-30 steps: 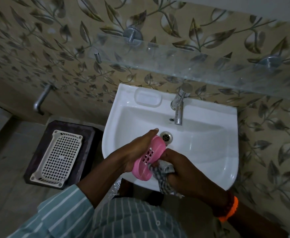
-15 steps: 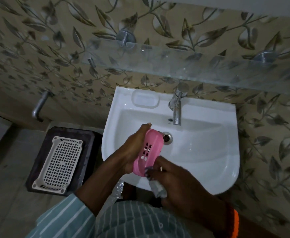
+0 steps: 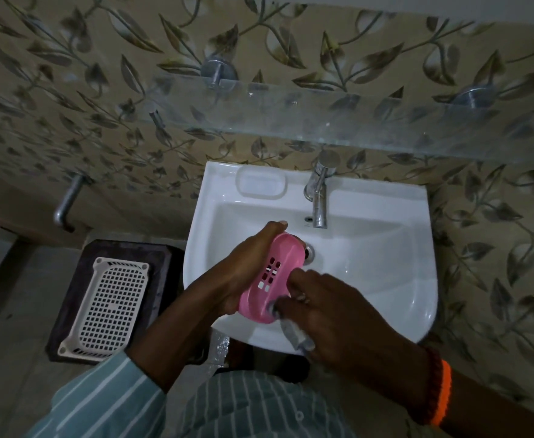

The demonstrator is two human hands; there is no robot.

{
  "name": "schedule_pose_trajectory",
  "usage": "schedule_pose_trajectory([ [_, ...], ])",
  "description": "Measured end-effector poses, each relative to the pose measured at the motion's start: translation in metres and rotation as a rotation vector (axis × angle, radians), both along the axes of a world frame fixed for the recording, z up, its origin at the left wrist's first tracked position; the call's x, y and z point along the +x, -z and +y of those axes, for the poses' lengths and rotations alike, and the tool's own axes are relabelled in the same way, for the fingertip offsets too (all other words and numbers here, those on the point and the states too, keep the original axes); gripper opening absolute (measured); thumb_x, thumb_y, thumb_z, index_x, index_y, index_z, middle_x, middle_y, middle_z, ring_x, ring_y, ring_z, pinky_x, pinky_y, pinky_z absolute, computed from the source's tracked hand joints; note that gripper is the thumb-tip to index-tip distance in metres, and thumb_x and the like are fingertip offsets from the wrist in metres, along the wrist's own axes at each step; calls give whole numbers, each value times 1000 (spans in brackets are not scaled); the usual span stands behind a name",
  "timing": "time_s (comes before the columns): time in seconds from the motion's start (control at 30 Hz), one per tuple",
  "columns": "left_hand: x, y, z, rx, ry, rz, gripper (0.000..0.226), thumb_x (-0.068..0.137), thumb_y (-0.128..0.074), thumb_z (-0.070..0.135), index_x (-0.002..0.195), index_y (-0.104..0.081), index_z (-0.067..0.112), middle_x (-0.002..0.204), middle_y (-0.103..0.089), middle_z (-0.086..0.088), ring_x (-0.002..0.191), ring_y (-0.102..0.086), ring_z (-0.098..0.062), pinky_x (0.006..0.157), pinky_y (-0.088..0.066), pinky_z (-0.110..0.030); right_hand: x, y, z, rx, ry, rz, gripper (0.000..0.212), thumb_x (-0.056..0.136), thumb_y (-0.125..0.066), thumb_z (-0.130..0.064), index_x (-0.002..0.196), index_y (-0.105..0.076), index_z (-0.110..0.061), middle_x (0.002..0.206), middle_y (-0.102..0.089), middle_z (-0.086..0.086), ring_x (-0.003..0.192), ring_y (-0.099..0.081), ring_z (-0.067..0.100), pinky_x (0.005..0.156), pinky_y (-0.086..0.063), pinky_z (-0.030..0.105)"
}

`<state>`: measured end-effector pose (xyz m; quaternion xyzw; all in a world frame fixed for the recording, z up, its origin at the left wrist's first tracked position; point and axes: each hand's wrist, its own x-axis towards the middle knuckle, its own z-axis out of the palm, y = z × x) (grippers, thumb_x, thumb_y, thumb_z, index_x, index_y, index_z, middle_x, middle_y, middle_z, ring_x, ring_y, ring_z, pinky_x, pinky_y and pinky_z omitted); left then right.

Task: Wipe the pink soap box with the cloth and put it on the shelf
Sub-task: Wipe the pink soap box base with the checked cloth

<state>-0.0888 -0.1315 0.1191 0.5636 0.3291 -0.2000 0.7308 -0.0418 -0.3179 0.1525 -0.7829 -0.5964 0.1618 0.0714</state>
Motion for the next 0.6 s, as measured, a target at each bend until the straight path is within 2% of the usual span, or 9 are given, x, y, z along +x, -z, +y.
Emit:
schedule_pose_trajectory([
  [0.07, 0, -1, -2, 67, 39, -32, 57, 98, -43, 70, 86, -82, 31, 81, -80, -3, 80, -72, -19, 81, -57, -38, 15, -3, 6, 28, 43, -180, 30, 83, -50, -31, 99, -70, -16, 99, -62, 9, 79, -57, 24, 65, -46, 32],
  [0.13, 1, -4, -3, 83, 28, -44, 56, 99, -42, 69, 84, -82, 33, 83, -81, -1, 83, -72, -19, 82, -57, -38, 26, -7, 10, 83, 106, -290, 23, 80, -56, -24, 95, -70, -13, 94, -63, 11, 76, -57, 26, 65, -48, 37],
  [0.17, 1, -3, -3, 89, 21, -52, 56, 100, -42, 68, 87, -81, 32, 85, -81, -2, 84, -72, -20, 83, -57, -38, 26, -8, 10, 93, 118, -276, 22, 78, -57, -22, 93, -70, -12, 94, -63, 11, 77, -57, 26, 67, -49, 38],
  [0.23, 1, -2, -4, 89, 4, -67, 55, 100, -43, 68, 94, -81, 28, 88, -80, -5, 84, -72, -21, 84, -56, -40, 13, -4, 7, 67, 142, -118, 29, 71, -57, -27, 95, -70, -16, 103, -62, 7, 86, -57, 24, 75, -49, 36],
  [0.33, 2, 0, -7, 30, -112, -100, 54, 94, -49, 68, 108, -79, 25, 95, -80, -17, 81, -73, -26, 78, -58, -41, -19, 5, 5, 21, 196, 246, 42, 67, -61, -28, 109, -65, -24, 114, -54, -3, 95, -57, 19, 77, -53, 33],
  [0.43, 0, 8, -9, -81, -241, -143, 57, 90, -54, 64, 119, -77, 21, 107, -77, -23, 88, -72, -34, 81, -57, -44, -32, 11, 12, 150, 341, 493, 41, 75, -60, -17, 115, -61, -20, 111, -54, -8, 97, -55, 9, 82, -45, 15],
  [0.5, -2, 14, -13, -198, -323, -182, 57, 95, -50, 60, 121, -76, 16, 108, -75, -23, 91, -70, -36, 84, -56, -44, -32, 8, 18, 197, 429, 558, 29, 76, -60, -11, 103, -66, -18, 98, -59, -7, 87, -56, 7, 73, -38, 6],
  [0.6, -4, 17, -18, -393, -414, -210, 55, 100, -44, 55, 118, -76, 15, 101, -75, -20, 89, -69, -34, 82, -57, -41, -31, 5, 21, 211, 473, 524, 12, 77, -65, -14, 89, -68, -15, 89, -60, 0, 81, -56, 13, 67, -35, 8],
])
